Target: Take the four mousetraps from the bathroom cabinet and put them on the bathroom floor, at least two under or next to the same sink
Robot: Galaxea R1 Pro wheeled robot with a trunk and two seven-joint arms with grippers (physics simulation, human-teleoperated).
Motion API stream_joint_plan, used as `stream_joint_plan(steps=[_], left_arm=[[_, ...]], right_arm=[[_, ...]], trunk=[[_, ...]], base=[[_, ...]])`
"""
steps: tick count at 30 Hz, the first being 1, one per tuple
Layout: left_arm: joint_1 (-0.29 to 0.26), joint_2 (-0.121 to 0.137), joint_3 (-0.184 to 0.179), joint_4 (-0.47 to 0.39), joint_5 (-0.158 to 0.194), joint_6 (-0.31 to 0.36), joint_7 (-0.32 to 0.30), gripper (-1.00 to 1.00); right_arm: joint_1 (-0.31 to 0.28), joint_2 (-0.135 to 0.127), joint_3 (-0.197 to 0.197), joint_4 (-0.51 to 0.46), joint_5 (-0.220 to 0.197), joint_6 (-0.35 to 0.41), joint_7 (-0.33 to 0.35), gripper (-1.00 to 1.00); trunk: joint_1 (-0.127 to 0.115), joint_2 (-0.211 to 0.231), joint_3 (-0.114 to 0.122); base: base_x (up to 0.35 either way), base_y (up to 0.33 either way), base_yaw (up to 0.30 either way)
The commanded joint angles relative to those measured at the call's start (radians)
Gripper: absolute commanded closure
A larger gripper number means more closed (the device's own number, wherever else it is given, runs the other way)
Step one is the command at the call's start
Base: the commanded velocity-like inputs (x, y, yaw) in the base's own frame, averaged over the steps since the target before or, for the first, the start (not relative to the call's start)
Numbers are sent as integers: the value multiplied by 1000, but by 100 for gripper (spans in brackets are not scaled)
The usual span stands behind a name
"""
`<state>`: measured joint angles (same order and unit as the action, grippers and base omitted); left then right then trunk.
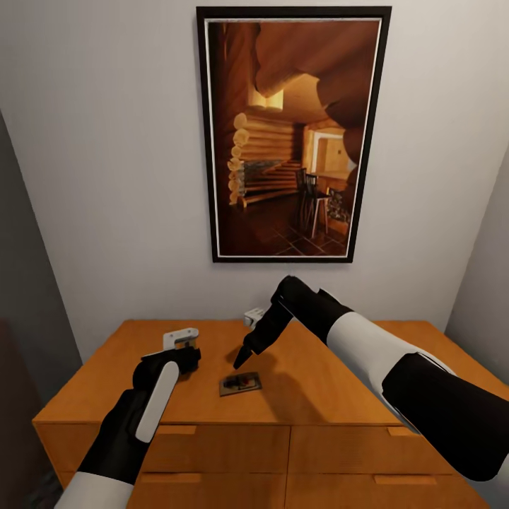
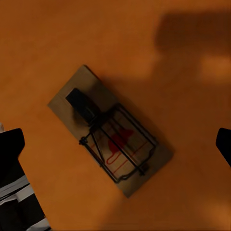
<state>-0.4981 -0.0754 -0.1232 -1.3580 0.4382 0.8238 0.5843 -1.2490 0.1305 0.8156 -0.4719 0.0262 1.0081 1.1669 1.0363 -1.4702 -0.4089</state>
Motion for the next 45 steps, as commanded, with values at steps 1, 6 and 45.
stream_joint_plan(steps=[1,6,45], left_arm=[[0,0,-1,10,8,6,10,100],[0,0,-1,16,8,6,10,100],[0,-1,-1,17,9,6,12,100]], right_arm=[[-1,0,2,-1,3,6,5,-100],[-1,0,2,-1,3,6,5,-100],[-1,32,3,-2,9,12,-9,-100]], trunk=[[4,-8,-5],[23,-43,-20],[69,-127,-58]], base=[[0,0,0],[0,0,0],[0,0,0]])
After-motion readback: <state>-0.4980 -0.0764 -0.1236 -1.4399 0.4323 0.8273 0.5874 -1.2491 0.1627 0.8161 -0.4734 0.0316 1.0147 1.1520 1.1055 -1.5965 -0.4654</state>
